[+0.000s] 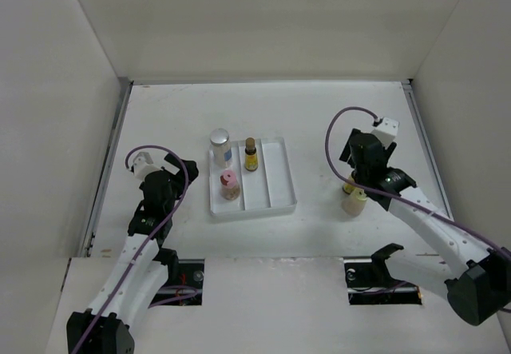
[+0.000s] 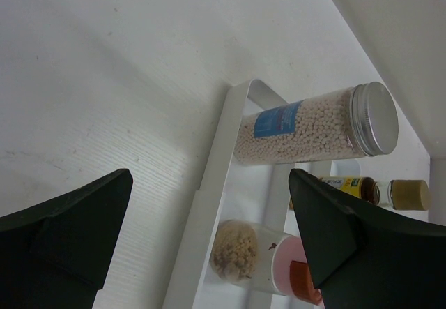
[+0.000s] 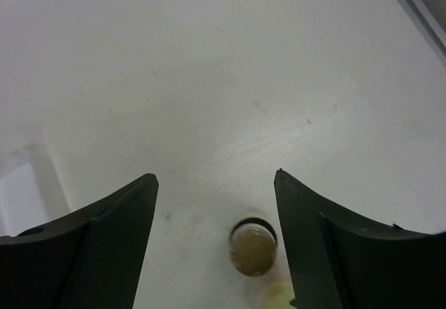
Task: Organize the condiment bottles
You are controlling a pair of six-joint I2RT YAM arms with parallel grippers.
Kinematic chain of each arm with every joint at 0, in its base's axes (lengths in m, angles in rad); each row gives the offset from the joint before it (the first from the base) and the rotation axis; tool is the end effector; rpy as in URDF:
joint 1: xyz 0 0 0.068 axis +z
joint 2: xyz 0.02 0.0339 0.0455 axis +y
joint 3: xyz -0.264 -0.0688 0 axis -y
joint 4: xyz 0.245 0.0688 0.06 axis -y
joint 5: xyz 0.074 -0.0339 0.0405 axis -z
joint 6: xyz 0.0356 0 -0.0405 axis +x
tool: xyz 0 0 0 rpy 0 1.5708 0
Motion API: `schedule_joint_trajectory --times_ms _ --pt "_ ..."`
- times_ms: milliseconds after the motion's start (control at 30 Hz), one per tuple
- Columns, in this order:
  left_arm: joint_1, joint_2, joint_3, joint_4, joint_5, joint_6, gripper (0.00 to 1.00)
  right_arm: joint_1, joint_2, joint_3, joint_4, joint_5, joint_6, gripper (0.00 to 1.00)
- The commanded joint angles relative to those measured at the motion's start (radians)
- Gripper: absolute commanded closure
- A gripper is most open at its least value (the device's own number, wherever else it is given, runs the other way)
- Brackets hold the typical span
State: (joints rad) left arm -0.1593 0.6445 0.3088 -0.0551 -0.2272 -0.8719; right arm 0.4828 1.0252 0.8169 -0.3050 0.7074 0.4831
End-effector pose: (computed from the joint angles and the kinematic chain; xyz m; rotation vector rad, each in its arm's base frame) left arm 0.1598 -0.0175 0.2067 -0.8295 1.7966 -0.4555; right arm 0.2084 0.0831 0.2976 0.4125 1.9108 -0.1064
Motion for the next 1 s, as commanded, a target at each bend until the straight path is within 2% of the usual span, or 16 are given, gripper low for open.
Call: schedule_joint_trajectory --times_ms 0,100,233,300,433,533,633,767,967 --pt "-0.007 -0.002 0.001 0.046 0.003 0.004 0.0 -0.02 -0.011 -0.056 -0.115 0.033 0.078 0.25" --pt "-0.01 0.004 0.004 0.046 0.003 0.004 0.0 -0.017 -0.013 -0.077 -0.128 0.014 0.107 0.25" --pt "-0.016 0.007 0.004 0.046 0.003 0.005 0.0 -0.025 -0.013 -0.108 -0.131 -0.02 0.135 0.31" --pt "-0.018 0.007 0.003 0.046 0.003 0.005 0.0 -0.02 -0.007 -0.116 -0.126 -0.034 0.146 0.39" --pt "-0.018 0.003 0.0 0.046 0.003 0.005 0.0 -0.02 0.009 -0.105 -0.117 -0.023 0.14 0.63" --pt "-0.016 0.0 0.0 0.046 0.003 0.004 0.0 -0.002 -0.004 -0.061 -0.103 0.041 0.112 0.74" --pt "-0.012 0.0 0.001 0.046 0.003 0.001 0.0 0.073 -0.008 0.013 -0.054 0.096 0.043 0.75" --pt "0.017 0.003 0.015 0.061 0.002 -0.015 0.0 0.217 0.053 0.111 0.061 0.095 -0.055 0.75" --pt "0.02 0.027 0.006 0.069 0.002 -0.027 0.0 0.452 0.261 0.277 0.161 0.02 -0.092 0.75"
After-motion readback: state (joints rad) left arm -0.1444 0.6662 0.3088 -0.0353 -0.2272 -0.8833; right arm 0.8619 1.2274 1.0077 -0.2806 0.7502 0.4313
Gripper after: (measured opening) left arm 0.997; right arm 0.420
